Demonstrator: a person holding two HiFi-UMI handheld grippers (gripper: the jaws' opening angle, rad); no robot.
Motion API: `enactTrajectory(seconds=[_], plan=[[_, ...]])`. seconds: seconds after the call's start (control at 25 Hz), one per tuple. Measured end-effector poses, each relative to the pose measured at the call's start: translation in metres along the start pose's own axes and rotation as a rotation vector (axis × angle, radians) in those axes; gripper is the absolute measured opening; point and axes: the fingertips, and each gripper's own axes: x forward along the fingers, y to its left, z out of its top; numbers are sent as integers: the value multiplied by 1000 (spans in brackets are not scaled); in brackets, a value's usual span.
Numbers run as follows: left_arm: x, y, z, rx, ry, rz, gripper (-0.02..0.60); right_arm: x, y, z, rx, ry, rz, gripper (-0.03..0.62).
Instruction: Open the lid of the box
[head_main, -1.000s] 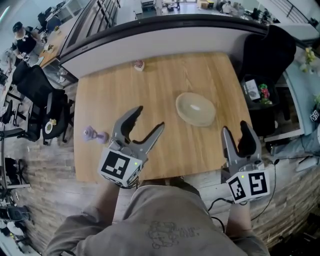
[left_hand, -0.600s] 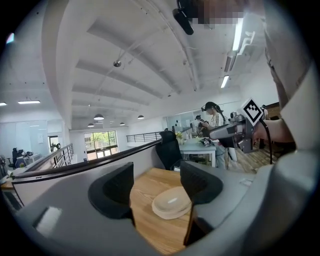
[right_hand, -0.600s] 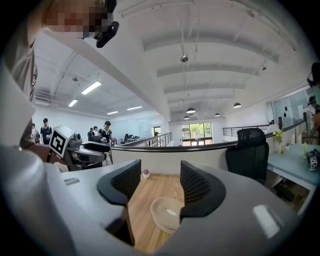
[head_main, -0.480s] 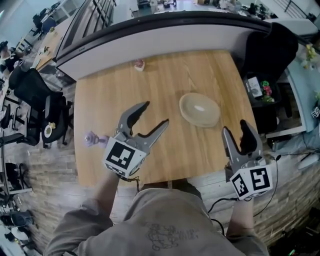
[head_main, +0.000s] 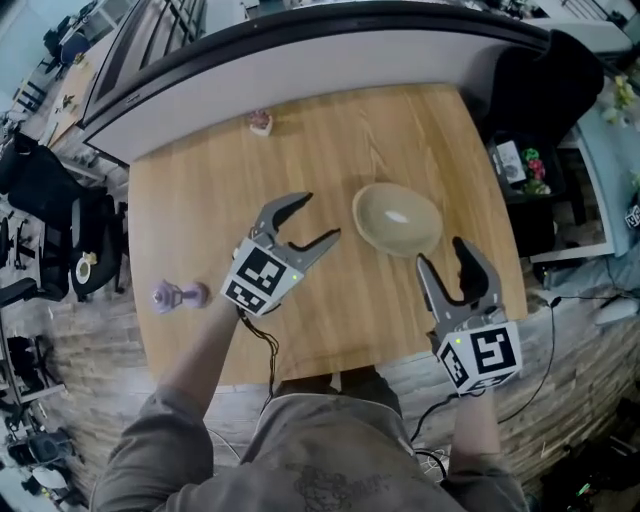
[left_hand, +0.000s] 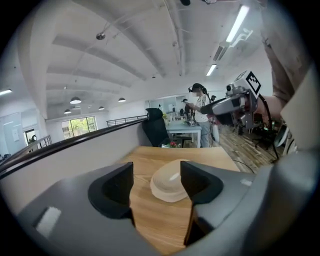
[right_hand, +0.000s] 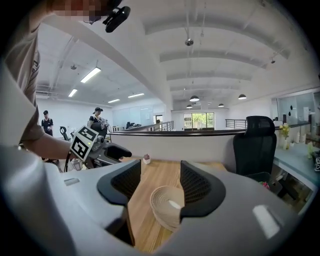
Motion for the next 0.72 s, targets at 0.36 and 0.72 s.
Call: enactTrajectory(seconds=[0.36, 0.72], plan=[[75, 9, -77, -62, 92, -135, 296, 67, -1, -64, 54, 117, 45, 230], [129, -8, -154, 15, 225, -240, 301, 116, 1, -124, 73, 222, 83, 230]])
